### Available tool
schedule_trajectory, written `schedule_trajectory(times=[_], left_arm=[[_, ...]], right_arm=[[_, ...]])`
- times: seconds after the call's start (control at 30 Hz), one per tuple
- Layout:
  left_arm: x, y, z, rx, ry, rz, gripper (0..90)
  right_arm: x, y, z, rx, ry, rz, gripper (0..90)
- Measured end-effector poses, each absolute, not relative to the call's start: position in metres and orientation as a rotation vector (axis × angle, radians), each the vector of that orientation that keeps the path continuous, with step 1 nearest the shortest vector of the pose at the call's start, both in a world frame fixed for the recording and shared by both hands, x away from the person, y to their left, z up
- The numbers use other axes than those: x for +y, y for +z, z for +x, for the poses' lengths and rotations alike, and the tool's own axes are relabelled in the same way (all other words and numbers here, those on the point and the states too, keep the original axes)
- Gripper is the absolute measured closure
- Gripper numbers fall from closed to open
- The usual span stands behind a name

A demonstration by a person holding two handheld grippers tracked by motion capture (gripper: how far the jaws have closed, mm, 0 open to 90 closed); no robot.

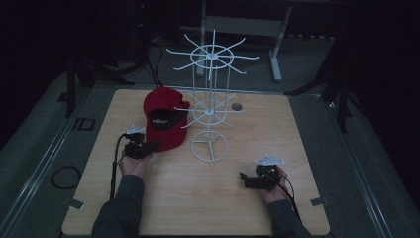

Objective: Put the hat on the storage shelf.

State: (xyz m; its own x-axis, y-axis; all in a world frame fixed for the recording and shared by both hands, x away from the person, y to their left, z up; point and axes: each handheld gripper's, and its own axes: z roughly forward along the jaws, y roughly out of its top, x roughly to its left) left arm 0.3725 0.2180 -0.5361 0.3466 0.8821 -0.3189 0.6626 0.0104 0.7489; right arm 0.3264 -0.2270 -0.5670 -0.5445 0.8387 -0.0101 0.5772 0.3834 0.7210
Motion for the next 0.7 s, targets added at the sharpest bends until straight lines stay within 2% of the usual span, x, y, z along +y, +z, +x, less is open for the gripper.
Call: schedule_trajectory(times=[0.7], left_arm=[[0.231, -0.509, 0.36, 1.351, 0.403, 1.63, 85.3]], right_arm=[[-0.227, -0.567, 0.326, 2.274, 0.961, 1.228, 13.6]])
